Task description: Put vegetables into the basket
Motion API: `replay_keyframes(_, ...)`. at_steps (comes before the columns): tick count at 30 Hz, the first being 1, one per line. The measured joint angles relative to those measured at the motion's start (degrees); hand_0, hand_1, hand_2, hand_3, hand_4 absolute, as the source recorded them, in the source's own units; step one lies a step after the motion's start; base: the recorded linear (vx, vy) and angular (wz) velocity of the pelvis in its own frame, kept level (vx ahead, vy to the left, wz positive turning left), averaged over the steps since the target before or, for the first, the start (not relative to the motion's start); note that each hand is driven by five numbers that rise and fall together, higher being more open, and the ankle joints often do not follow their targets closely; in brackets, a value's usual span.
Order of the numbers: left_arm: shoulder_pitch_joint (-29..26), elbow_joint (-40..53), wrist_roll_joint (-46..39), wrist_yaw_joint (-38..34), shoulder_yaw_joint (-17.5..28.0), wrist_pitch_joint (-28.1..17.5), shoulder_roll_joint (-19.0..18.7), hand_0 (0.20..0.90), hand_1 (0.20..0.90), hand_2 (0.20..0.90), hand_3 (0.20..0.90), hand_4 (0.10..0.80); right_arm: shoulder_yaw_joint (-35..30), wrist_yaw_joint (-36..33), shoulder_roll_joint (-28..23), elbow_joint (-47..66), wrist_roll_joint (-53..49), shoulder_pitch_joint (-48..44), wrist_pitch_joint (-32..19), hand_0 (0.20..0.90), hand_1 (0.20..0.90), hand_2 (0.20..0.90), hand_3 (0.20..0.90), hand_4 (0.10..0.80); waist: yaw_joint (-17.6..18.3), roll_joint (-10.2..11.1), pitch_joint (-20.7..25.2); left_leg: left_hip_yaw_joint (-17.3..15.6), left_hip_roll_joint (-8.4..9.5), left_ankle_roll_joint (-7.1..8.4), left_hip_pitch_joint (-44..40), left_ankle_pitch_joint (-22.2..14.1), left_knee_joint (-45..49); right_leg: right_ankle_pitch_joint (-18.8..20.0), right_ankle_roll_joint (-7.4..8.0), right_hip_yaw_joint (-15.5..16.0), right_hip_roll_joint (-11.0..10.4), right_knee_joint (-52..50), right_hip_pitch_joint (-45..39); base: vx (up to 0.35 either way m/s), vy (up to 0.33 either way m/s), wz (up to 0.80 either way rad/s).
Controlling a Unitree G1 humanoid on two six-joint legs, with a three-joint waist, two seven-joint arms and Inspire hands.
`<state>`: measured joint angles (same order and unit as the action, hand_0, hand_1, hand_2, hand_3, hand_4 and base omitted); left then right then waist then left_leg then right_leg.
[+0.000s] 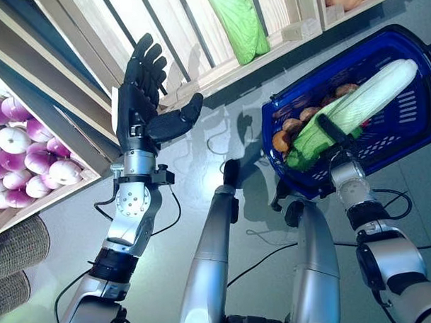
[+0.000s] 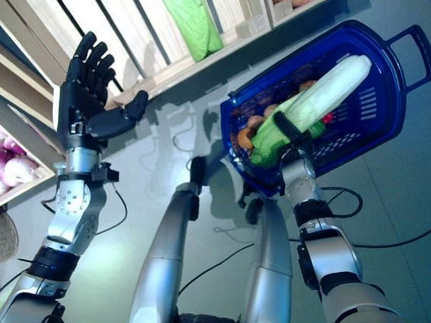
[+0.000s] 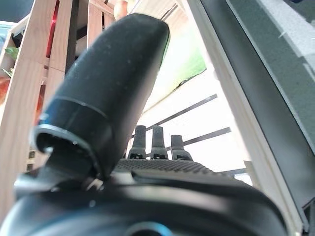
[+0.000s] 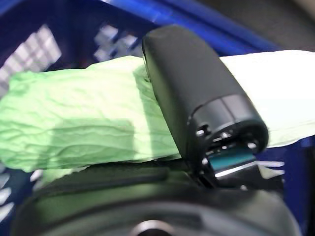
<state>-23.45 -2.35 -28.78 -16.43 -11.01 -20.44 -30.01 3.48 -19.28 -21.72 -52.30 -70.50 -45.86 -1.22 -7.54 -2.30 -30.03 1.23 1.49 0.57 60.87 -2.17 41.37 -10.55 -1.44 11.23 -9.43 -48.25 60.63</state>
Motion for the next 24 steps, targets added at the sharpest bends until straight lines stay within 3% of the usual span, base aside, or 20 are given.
replay_keyframes(5, -0.15, 0.06, 0.0, -0.06, 0.07, 0.03, -0.29, 0.9, 0.9, 0.9, 0.9, 0.8, 0.0, -0.76, -0.3, -3.93, -4.03, -0.69, 4.03, 0.3, 0.3, 0.3, 0.3, 0.4, -0.43, -0.01, 0.0, 0.24, 0.0, -0.02, 0.13, -0.04, -0.08, -0.24, 0.26, 0.15, -0.02, 0.15, -0.01, -0.006, -0.042, 0.02)
replay_keyframes(7, -0.14, 0.06, 0.0, 0.06, 0.07, 0.05, -0.29, 0.9, 0.9, 0.9, 0.9, 0.8, -0.07, -0.77, -0.4, -4.29, -5.46, -0.81, 5.75, 0.749, 0.749, 0.749, 0.749, 0.7, -0.45, -0.01, 0.0, 0.24, -0.01, -0.02, 0.13, -0.04, -0.08, -0.24, 0.26, 0.16, -0.01, 0.15, -0.01, -0.001, -0.015, 0.0)
replay_keyframes(8, -0.15, 0.07, 0.01, 0.09, 0.07, 0.06, -0.29, 0.9, 0.9, 0.9, 0.9, 0.8, -0.07, -0.77, -0.4, -4.3, -6.25, -0.82, 6.0, 0.9, 0.9, 0.9, 0.9, 0.8, -0.44, 0.0, 0.0, 0.24, -0.01, -0.02, 0.12, -0.04, -0.08, -0.24, 0.26, 0.16, -0.01, 0.15, -0.01, 0.0, 0.0, 0.0)
replay_keyframes(16, -0.25, 0.08, 2.71, 0.6, 0.07, 0.42, -0.37, 0.9, 0.9, 0.9, 0.9, 0.8, -0.05, -2.13, -0.44, -4.48, -7.12, -1.31, 6.94, 0.9, 0.9, 0.9, 0.9, 0.8, -0.45, 0.0, 0.0, 0.24, -0.26, 0.11, -0.57, 0.07, -1.1, -0.07, 0.45, 0.1, 0.59, 1.35, -0.75, 0.0, 0.0, 0.0)
replay_keyframes(19, -0.74, 0.08, 7.8, 0.64, -0.1, 1.4, -2.33, 0.9, 0.9, 0.9, 0.9, 0.8, -0.05, -3.21, -0.53, -4.56, -7.11, -1.57, 6.44, 0.9, 0.9, 0.9, 0.9, 0.8, -0.46, 0.0, 0.0, 0.24, -0.44, 0.25, -1.49, 0.18, -1.95, 0.28, 0.21, 0.17, 0.96, 2.38, -1.73, 0.001, -0.035, -0.03)
replay_keyframes(24, -3.29, 0.12, 27.31, -5.85, -2.0, 6.94, -14.62, 0.9, 0.9, 0.9, 0.9, 0.8, -0.03, -4.49, -0.75, -4.31, -8.99, -1.5, 3.27, 0.9, 0.9, 0.9, 0.9, 0.8, 0.02, -0.01, 0.02, 0.04, -0.84, 0.75, -6.18, 0.51, -4.75, 0.79, 0.63, 0.11, 1.59, 5.12, -6.14, 0.007, -0.011, -0.04)
